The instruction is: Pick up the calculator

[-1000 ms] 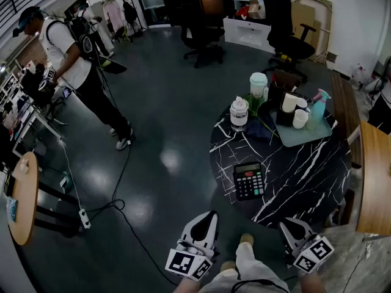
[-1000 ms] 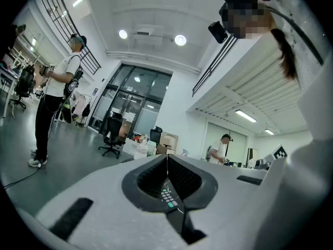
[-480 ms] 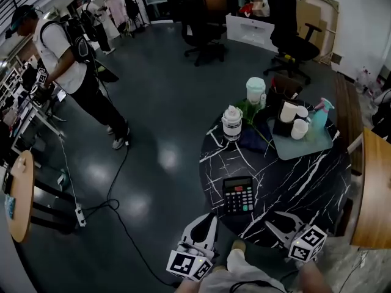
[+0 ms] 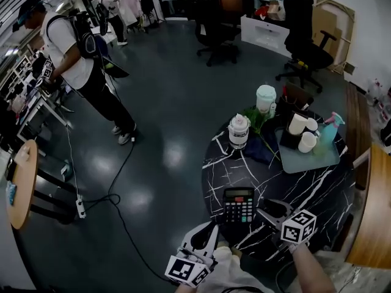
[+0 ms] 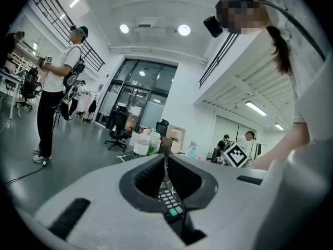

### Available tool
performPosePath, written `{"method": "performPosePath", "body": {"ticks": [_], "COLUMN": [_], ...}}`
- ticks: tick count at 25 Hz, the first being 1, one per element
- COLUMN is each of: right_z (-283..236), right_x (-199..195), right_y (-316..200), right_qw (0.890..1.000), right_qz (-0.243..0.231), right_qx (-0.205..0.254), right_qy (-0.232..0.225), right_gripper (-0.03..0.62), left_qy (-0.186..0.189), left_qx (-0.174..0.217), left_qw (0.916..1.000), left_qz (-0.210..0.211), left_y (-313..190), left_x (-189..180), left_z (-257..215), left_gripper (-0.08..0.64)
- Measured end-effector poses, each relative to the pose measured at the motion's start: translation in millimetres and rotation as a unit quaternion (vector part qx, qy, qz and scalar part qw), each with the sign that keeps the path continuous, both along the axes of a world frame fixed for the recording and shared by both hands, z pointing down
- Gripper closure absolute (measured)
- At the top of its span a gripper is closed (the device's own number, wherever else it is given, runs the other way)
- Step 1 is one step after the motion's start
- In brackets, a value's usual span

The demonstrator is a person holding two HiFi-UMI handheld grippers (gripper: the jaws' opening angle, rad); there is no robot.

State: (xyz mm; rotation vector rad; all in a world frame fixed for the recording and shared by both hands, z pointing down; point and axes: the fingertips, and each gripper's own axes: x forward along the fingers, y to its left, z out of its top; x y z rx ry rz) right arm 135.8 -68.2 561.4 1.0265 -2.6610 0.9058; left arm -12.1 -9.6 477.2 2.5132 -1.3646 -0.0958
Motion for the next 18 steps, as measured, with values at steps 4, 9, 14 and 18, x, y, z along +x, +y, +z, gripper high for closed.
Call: {"method": "performPosePath", "body": {"ticks": [4, 9, 14, 18], "right_z": [15, 39, 66, 78], "right_x": [0, -9, -17, -24], "right_y": [-32, -55, -65, -70], "right_qw": [1.0, 0.997, 0.991, 0.986], "right_qz": [-0.003, -0.016, -0.039, -0.067], "right_qx": [-0.026, -0.062, -0.107, -0.134], "right_qy": [0.01, 0.038, 0.072, 0.078], "right_gripper": [0.416, 0.414, 0.413, 0.413], "left_qy": [-0.002, -0.002, 0.002, 0.003], "left_qx": [-0.008, -0.015, -0.02, -0.019], "left_qw": [1.0, 0.9999, 0.9998, 0.9998], "left_qz": [0.001, 0.004, 0.01, 0.008], "left_y": [-7, -23, -40, -50], "left_x": [-1, -2, -4, -11], "left_z": [5, 10, 16, 18], "left_gripper": [0.552, 0.552, 0.552, 0.552]}}
